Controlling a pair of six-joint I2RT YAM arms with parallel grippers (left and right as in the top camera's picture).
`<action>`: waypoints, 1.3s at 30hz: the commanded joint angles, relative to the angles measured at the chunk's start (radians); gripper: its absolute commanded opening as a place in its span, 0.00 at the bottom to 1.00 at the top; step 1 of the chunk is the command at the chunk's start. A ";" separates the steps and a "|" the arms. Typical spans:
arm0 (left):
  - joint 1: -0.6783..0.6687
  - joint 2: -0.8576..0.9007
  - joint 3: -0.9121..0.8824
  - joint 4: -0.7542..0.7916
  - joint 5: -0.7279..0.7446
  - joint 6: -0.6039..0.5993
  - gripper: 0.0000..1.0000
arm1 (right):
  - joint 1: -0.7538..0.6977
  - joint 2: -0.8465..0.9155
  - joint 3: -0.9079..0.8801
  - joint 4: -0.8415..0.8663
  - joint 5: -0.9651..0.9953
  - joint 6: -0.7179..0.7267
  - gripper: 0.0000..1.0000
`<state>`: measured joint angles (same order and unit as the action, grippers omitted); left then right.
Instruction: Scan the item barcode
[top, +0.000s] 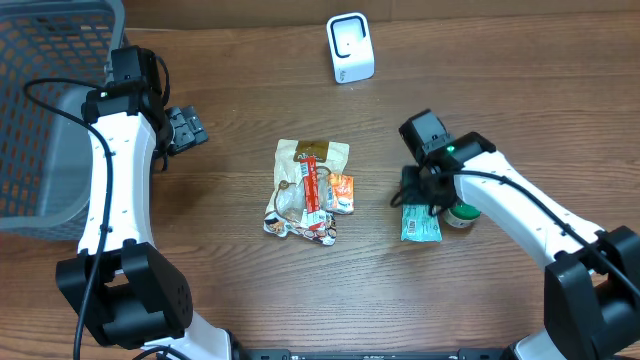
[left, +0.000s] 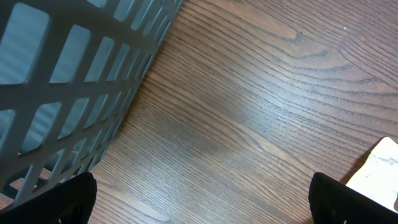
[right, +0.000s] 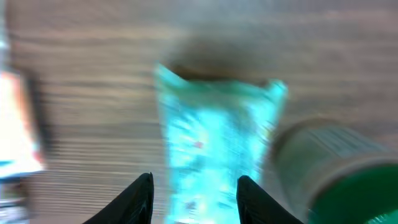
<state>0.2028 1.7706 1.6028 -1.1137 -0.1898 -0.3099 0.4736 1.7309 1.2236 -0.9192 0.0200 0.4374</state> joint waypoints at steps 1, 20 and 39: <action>-0.001 -0.026 0.016 0.000 0.007 0.018 1.00 | 0.023 -0.006 0.113 0.073 -0.181 0.000 0.44; -0.001 -0.026 0.016 0.000 0.007 0.018 1.00 | 0.336 0.108 0.114 0.314 0.134 0.038 0.43; -0.001 -0.026 0.016 0.000 0.007 0.018 1.00 | 0.357 0.245 0.104 0.357 0.137 0.053 0.34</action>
<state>0.2028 1.7706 1.6028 -1.1141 -0.1898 -0.3099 0.8207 1.9594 1.3239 -0.5682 0.1398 0.4808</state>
